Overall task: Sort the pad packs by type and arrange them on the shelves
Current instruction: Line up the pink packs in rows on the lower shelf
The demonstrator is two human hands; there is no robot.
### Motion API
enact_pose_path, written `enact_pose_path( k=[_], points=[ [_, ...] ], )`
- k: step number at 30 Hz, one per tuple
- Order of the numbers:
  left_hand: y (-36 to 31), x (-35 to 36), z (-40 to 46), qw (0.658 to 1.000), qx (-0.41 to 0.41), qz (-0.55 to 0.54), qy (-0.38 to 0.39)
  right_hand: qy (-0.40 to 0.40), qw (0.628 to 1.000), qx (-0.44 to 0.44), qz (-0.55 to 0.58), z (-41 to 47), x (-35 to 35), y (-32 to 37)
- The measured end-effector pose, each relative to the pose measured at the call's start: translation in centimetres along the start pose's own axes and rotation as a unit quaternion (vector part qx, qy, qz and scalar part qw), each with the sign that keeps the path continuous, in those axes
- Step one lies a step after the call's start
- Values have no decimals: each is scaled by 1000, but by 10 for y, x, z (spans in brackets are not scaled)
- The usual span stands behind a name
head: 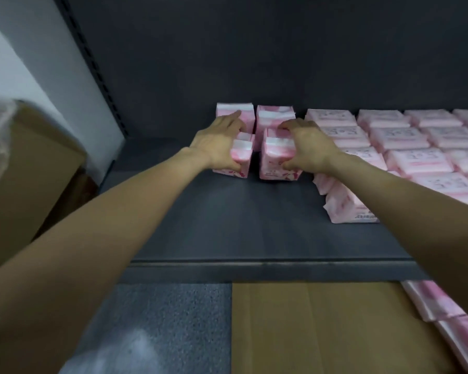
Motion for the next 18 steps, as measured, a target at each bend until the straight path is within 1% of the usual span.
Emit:
enact_pose_path(
  k=[3,7,11,15,18],
  points=[
    [4,9,18,1000,-15,17,20,3,1000,4,10,12,11,-8],
    [15,7,27,999,-30,25,-4,-2,1000,8,4,23,13,-15],
    [36,8,27,998,-63,-6,-25,13,1000,-5,6,30,18,-19],
    [32,12,22,997,-65,16,-32,12,1000,-11,12,31,23,-21],
    [28,13,18,996,-71,25,-43,36,999,-10,1,32,27,-20]
  ],
)
Point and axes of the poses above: each hand's wrist, its own z-axis towards the middle knuckle, its own x-axis out of the palm, y = z × x, the point moved 9 cm from there along z, towards the middle knuckle, and after that the axes turned 15 degrees about -x, right-handed, at the moved point
